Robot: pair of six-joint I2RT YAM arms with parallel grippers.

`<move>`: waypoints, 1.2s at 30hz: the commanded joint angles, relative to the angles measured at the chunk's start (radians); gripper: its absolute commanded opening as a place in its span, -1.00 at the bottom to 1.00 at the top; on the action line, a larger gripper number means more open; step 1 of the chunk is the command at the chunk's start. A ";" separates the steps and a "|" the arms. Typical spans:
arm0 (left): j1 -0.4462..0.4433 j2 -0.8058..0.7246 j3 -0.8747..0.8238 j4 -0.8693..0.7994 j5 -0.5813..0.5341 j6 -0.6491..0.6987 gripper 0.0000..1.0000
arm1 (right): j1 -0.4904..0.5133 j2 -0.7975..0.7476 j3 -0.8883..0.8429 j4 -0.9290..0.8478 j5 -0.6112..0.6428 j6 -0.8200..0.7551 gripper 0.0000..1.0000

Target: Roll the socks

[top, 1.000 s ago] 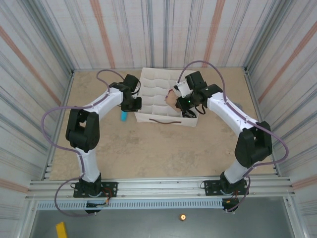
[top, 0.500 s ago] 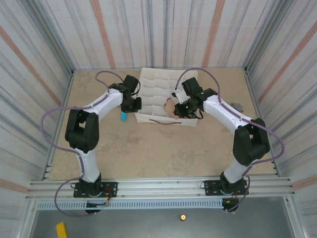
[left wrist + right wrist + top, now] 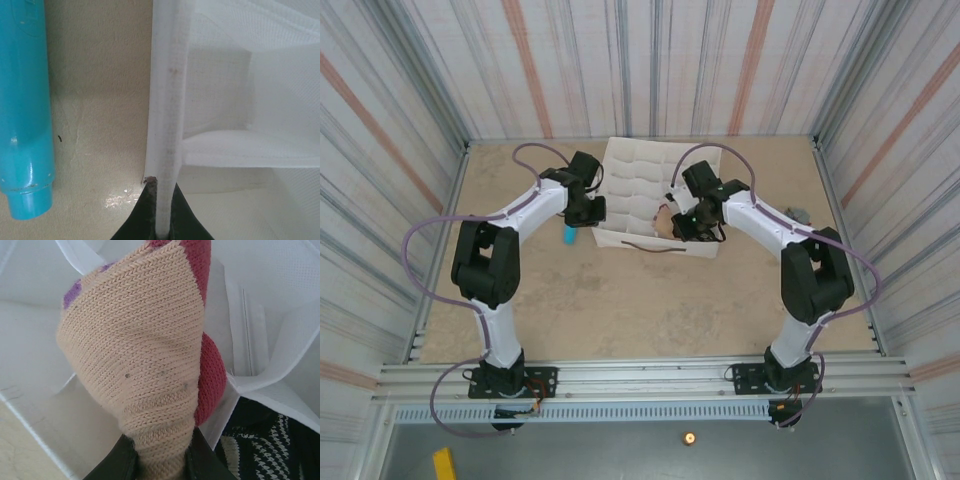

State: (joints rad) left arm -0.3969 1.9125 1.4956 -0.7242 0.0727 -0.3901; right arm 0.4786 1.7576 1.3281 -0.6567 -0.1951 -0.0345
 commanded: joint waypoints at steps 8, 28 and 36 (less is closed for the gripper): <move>0.006 0.006 -0.001 -0.012 -0.016 -0.039 -1.00 | 0.057 0.068 0.080 -0.193 0.150 -0.038 -1.00; 0.014 0.026 0.014 -0.038 -0.020 -0.068 -1.00 | 0.118 0.209 0.150 -0.336 0.397 0.008 -1.00; 0.016 0.025 0.018 -0.042 -0.021 -0.067 -1.00 | 0.120 0.299 0.197 -0.368 0.404 -0.001 -1.00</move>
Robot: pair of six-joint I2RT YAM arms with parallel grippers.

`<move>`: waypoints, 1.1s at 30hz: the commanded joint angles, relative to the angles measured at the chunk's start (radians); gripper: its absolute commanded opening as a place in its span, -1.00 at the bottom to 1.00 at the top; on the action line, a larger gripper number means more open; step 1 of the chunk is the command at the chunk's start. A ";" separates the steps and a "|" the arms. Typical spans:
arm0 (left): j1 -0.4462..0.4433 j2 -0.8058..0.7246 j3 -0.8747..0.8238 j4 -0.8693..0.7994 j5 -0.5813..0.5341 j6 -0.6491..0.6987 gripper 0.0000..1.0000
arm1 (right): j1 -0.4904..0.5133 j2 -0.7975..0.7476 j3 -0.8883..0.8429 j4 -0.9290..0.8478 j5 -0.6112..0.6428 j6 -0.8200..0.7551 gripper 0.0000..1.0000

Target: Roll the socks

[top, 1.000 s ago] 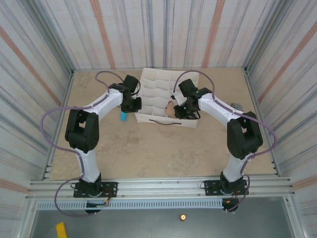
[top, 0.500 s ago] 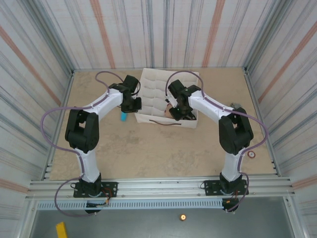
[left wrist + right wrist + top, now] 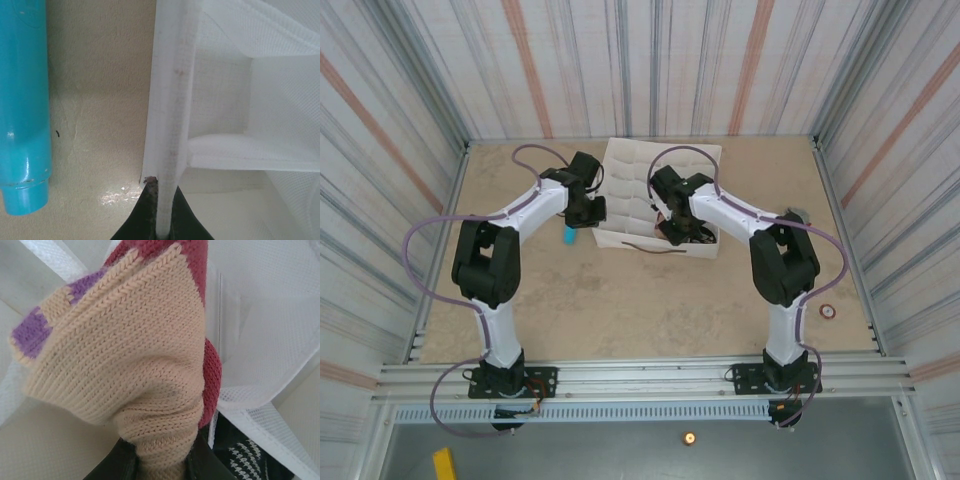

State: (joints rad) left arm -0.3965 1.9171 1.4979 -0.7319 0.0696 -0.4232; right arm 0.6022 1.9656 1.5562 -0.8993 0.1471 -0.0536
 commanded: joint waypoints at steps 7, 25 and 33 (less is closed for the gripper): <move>0.016 0.025 0.021 -0.037 -0.019 -0.034 -1.00 | -0.004 0.166 0.013 -0.159 0.113 0.016 -1.00; 0.042 0.051 0.036 -0.039 0.006 -0.082 -1.00 | 0.018 0.175 -0.061 -0.001 0.364 0.053 -1.00; 0.043 0.072 0.068 -0.042 0.041 -0.059 -1.00 | -0.023 0.251 0.016 -0.135 0.013 -0.016 -1.00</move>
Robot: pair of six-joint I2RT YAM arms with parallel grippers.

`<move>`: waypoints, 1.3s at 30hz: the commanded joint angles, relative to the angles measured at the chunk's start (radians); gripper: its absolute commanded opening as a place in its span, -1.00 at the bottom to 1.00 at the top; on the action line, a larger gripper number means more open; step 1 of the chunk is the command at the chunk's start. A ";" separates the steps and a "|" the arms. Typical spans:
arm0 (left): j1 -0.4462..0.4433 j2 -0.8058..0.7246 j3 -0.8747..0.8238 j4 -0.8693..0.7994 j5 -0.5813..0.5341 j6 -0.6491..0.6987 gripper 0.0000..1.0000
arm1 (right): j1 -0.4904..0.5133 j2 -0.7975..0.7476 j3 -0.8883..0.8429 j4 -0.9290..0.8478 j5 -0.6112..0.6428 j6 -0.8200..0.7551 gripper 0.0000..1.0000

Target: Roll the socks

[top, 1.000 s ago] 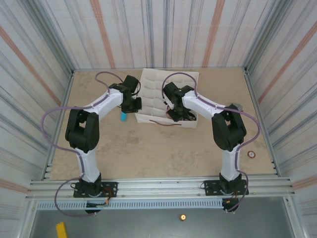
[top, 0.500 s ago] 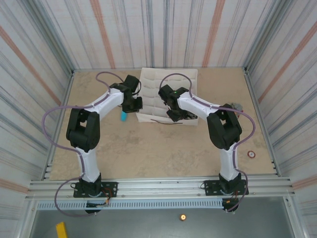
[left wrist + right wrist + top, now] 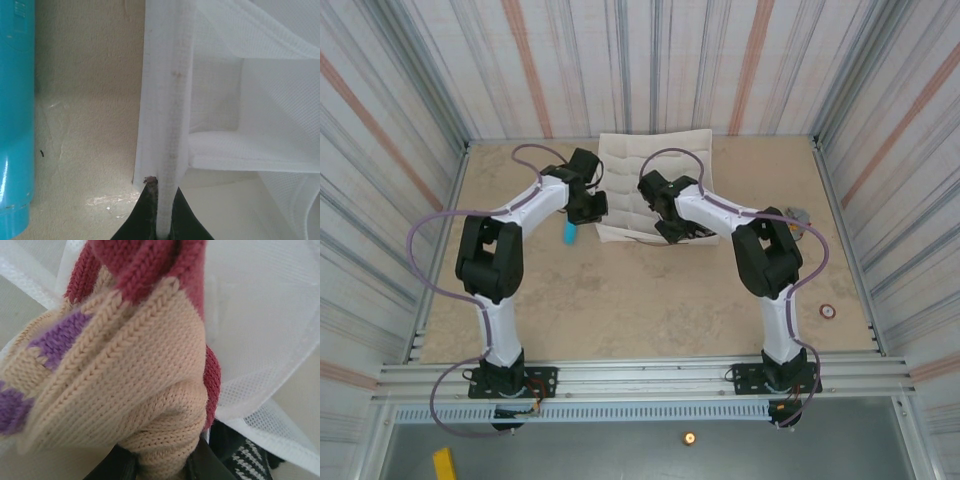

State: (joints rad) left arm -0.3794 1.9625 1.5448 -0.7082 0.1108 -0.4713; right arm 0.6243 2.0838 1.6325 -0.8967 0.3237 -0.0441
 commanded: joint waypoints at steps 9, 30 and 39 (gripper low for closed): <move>0.027 0.029 0.033 -0.079 -0.002 -0.007 -1.00 | -0.116 0.089 0.001 -0.205 -0.253 -0.011 -1.00; 0.084 0.038 0.028 -0.064 0.015 -0.110 -1.00 | -0.041 -0.363 -0.304 0.210 -0.267 -0.127 -1.00; 0.083 0.036 0.023 -0.062 0.016 -0.120 -1.00 | -0.044 -0.318 -0.290 0.138 -0.304 -0.157 -1.00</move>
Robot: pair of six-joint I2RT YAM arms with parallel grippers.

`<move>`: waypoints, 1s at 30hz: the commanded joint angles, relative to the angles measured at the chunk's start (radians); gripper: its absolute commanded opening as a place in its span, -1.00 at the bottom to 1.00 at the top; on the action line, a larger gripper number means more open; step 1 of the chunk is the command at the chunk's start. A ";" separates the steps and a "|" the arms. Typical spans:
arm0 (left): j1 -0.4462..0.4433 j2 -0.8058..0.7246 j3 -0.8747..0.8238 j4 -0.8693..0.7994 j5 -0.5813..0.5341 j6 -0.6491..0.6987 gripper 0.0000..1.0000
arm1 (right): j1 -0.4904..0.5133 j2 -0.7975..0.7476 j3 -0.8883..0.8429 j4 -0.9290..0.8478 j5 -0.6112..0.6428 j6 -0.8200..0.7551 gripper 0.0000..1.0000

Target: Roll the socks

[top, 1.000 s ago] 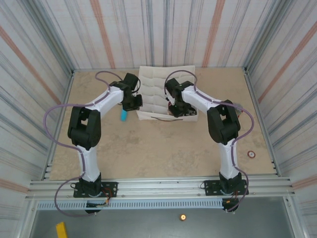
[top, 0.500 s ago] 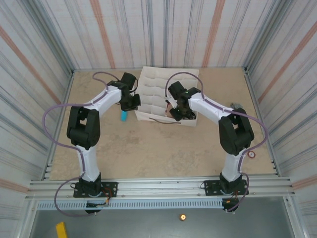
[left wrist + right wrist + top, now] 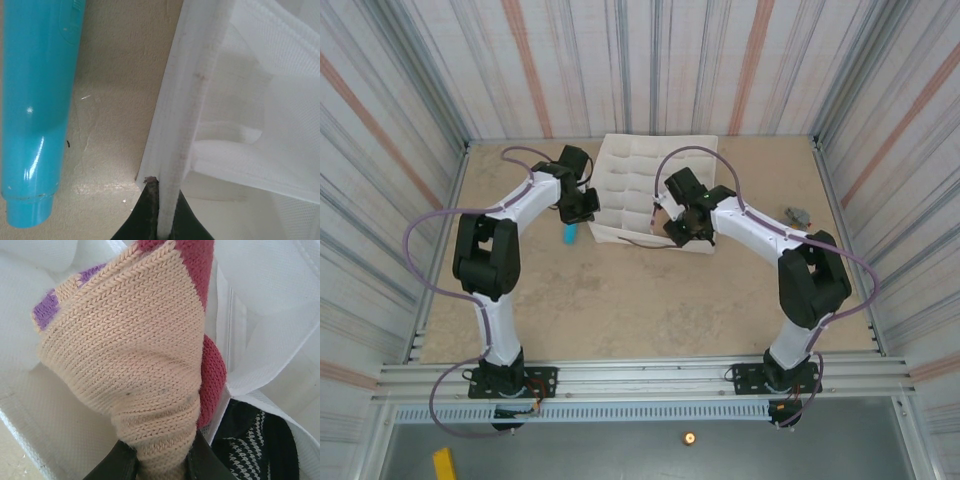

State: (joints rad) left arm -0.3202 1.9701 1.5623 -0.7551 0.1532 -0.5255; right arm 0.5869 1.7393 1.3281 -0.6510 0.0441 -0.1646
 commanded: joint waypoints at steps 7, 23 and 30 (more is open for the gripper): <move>0.023 0.036 0.009 -0.008 0.005 -0.083 -1.00 | -0.037 0.195 0.037 -0.177 -0.051 0.001 -1.00; 0.025 0.042 0.015 -0.009 0.008 -0.080 -1.00 | -0.071 0.409 0.117 -0.290 0.046 0.075 -1.00; 0.025 0.039 0.016 -0.015 0.003 -0.084 -1.00 | -0.102 0.308 0.102 -0.255 -0.062 0.098 -0.70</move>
State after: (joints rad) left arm -0.3206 1.9762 1.5635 -0.7494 0.1734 -0.5400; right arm 0.5213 2.0041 1.5066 -0.7773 -0.0628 -0.1120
